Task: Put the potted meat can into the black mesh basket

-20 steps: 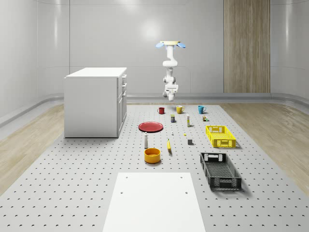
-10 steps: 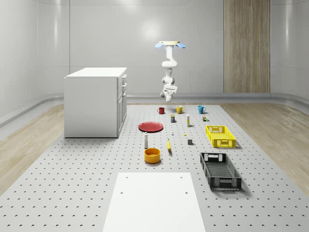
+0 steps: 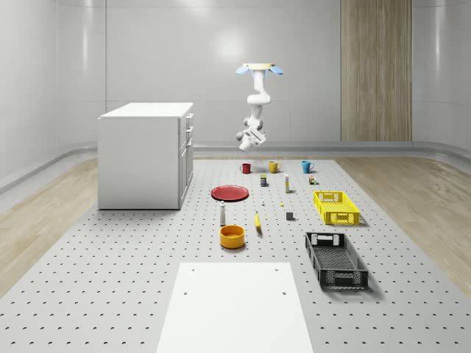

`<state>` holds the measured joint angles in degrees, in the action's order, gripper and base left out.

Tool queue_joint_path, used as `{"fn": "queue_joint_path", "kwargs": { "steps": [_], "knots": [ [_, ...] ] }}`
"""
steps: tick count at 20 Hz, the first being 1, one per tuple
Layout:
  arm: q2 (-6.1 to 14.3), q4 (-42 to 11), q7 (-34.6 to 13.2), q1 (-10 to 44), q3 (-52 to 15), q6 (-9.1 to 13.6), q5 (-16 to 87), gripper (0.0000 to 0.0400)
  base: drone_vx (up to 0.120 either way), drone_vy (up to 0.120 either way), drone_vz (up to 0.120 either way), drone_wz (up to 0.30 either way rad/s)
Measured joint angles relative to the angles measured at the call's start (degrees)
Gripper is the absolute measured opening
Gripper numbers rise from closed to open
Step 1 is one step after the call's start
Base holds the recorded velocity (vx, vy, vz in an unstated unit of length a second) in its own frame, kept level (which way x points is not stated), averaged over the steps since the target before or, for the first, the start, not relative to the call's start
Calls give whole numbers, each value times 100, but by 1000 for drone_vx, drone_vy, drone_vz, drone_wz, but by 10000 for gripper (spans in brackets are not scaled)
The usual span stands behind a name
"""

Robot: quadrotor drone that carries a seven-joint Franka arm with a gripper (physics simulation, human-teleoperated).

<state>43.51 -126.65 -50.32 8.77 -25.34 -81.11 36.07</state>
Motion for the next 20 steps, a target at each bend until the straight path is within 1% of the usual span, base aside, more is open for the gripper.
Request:
{"fn": "queue_joint_path", "kwargs": {
  "steps": [2,5,7,10,11,12,14,15,17,20],
  "knots": [
    [124,-557,-254,291,-713,-51,1143,400,120,0,-120,0],
    [366,-1654,-833,886,-1807,-51,3086,400,120,0,-120,0],
    [533,-2378,-1328,1411,-2451,66,4348,400,120,0,-120,0],
    [767,-3176,-2091,2333,-3216,418,5870,400,120,0,-120,0],
    [841,-3353,-2322,2643,-3417,557,6250,400,120,0,-120,0],
    [914,-3493,-2532,2938,-3594,694,6567,400,120,-120,-120,0],
    [1052,-3683,-2891,3463,-3881,941,7041,400,120,-120,-120,0],
    [1118,-3747,-3040,3688,-3996,1045,7212,400,120,0,-40,0],
    [1239,-3830,-3284,4061,-4180,1211,7455,400,120,0,0,0],
    [1398,-3893,-3544,4458,-4371,1363,7653,400,120,0,-120,0]
  ]
}}
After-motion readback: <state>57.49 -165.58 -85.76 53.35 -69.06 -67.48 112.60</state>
